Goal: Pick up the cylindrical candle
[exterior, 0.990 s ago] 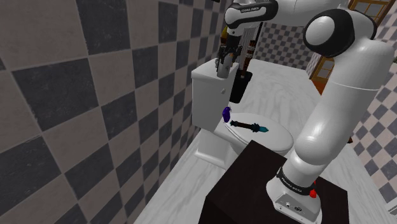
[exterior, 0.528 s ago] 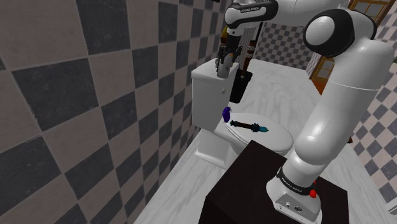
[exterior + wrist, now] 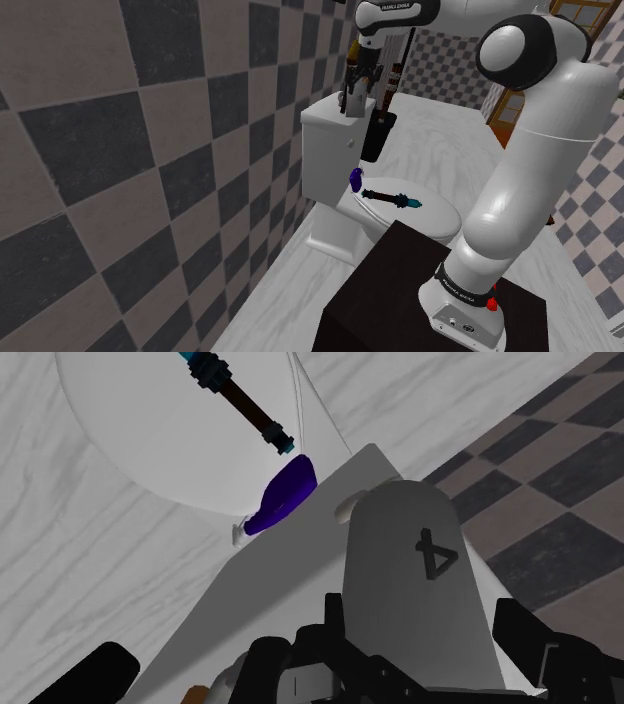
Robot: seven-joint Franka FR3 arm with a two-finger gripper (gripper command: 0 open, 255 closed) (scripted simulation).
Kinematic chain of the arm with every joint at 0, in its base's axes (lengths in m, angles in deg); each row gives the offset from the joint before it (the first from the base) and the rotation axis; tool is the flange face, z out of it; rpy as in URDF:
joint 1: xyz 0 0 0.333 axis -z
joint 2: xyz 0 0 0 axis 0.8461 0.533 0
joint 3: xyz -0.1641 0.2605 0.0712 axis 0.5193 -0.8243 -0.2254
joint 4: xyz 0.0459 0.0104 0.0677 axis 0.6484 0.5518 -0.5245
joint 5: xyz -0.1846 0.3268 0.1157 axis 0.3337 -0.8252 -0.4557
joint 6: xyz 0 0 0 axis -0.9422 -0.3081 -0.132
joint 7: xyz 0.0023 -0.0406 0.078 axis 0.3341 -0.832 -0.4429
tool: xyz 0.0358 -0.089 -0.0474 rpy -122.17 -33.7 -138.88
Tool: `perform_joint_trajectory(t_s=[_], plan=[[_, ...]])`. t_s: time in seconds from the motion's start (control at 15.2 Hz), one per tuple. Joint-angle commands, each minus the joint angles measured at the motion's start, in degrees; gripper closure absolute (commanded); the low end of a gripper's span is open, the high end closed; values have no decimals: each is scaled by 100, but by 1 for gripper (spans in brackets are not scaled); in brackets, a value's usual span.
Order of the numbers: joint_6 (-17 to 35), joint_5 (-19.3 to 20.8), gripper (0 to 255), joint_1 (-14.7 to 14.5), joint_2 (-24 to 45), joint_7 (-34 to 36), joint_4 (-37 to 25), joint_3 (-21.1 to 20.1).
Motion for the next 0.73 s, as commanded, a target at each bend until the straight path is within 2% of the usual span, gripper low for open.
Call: perform_joint_trajectory(t_s=[0.0,0.53,0.66], plan=[[-184,-11,255,4,37,-18,-224,1],[-861,-60,255,28,206,-94,-1071,11],[-874,-62,255,29,210,-95,-1088,11]])
